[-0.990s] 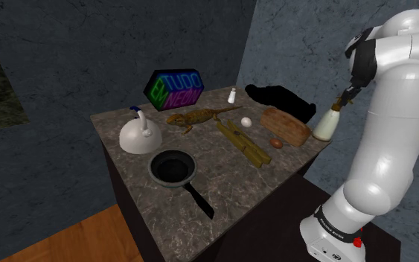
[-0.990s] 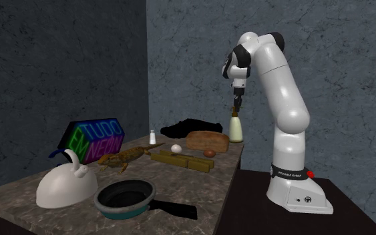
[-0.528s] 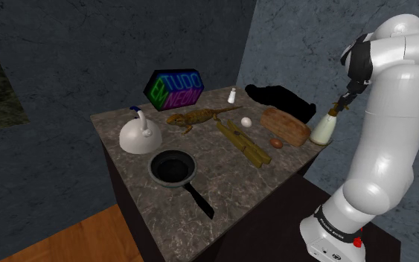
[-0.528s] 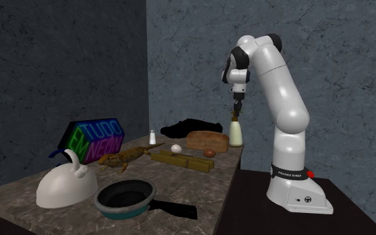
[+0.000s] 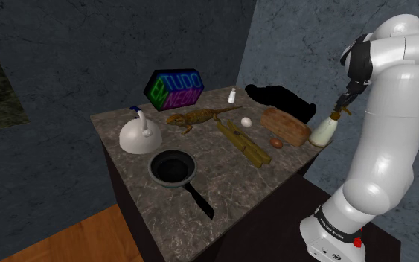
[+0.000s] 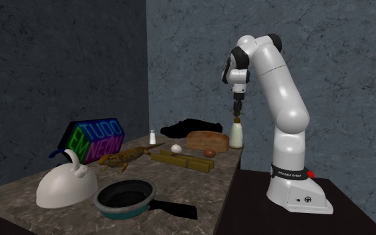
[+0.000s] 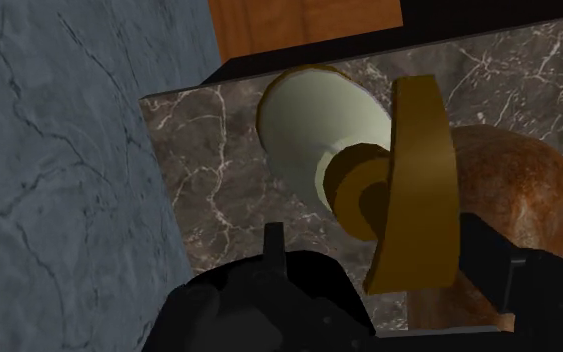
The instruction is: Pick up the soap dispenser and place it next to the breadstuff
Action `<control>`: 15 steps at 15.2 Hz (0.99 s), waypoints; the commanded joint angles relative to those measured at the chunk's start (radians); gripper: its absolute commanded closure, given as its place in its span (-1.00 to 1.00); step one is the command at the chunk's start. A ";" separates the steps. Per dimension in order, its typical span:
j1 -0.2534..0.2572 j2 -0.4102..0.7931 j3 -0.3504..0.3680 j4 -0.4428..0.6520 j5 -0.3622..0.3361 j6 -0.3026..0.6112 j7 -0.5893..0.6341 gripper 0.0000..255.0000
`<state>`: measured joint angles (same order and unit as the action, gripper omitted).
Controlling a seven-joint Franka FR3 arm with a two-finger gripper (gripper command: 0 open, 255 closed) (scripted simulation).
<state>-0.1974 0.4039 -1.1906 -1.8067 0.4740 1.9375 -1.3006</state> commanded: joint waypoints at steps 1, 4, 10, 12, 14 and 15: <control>0.000 0.000 0.000 0.000 0.000 0.000 0.000 -1.00; 0.000 0.000 0.000 0.000 0.000 0.000 0.000 -1.00; 0.017 -0.042 -0.040 0.087 -0.051 -0.104 0.033 -1.00; 0.017 -0.041 -0.039 0.087 -0.051 -0.104 0.033 -1.00; 0.017 -0.041 -0.039 0.087 -0.051 -0.104 0.033 -1.00; 0.017 -0.041 -0.039 0.087 -0.051 -0.104 0.033 -1.00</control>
<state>-0.1808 0.3625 -1.2301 -1.7198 0.4233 1.8338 -1.2674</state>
